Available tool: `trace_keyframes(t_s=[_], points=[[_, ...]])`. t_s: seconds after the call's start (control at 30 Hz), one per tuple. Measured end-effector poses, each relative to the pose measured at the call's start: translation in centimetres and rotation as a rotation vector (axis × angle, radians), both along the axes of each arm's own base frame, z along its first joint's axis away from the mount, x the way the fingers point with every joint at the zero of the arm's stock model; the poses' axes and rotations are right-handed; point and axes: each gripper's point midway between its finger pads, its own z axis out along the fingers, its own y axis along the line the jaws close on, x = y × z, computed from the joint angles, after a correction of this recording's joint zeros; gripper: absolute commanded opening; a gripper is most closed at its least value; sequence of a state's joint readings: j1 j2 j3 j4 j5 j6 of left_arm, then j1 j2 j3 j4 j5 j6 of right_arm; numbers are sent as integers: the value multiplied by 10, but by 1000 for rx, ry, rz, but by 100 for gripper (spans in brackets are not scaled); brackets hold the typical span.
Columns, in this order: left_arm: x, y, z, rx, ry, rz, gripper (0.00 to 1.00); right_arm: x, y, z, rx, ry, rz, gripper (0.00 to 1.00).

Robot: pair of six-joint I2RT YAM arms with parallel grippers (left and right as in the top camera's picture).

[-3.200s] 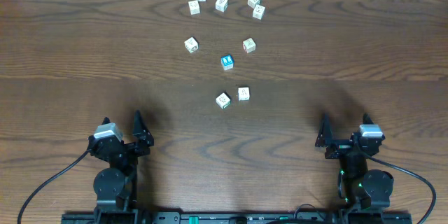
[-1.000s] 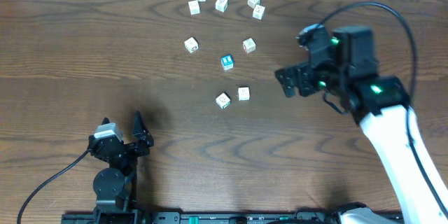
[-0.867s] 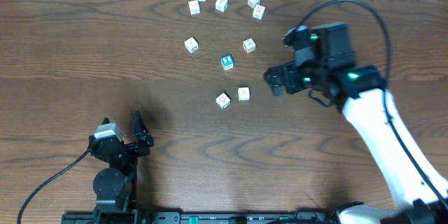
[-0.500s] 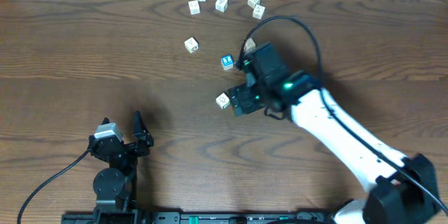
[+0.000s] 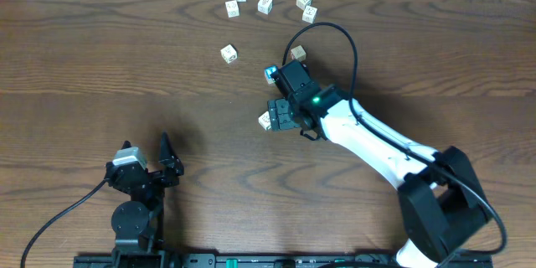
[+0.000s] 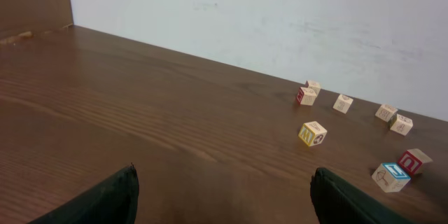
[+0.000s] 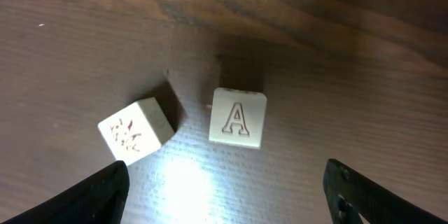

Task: Lift 5 blocks
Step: 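Lower the right gripper and grasp the cream soccer-ball 'A' block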

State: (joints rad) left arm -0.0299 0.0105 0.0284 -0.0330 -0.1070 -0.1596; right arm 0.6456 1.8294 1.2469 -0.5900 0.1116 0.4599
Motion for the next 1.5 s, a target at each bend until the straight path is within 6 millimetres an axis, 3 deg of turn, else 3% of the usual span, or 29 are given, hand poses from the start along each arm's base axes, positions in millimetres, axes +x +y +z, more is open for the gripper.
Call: trace_keyframes(t_s=[0.3, 0.63, 0.83, 0.93, 1.2, 1.4, 1.5], points=[[0, 0, 0, 0, 0, 0, 79, 14, 8, -16, 11, -27, -15, 80], [0, 0, 0, 0, 0, 0, 79, 24, -3, -14, -12, -66, -78, 79], [0, 0, 0, 0, 0, 0, 79, 32, -14, -13, -10, -71, -118, 67], [0, 0, 0, 0, 0, 0, 79, 36, -16, -14, -5, -77, -130, 67], [0, 0, 0, 0, 0, 0, 79, 34, -14, -43, -19, -26, -123, 70], [0, 0, 0, 0, 0, 0, 79, 30, -12, -56, -20, 7, -114, 52], [0, 0, 0, 0, 0, 0, 79, 30, -11, -56, -14, 8, -112, 49]])
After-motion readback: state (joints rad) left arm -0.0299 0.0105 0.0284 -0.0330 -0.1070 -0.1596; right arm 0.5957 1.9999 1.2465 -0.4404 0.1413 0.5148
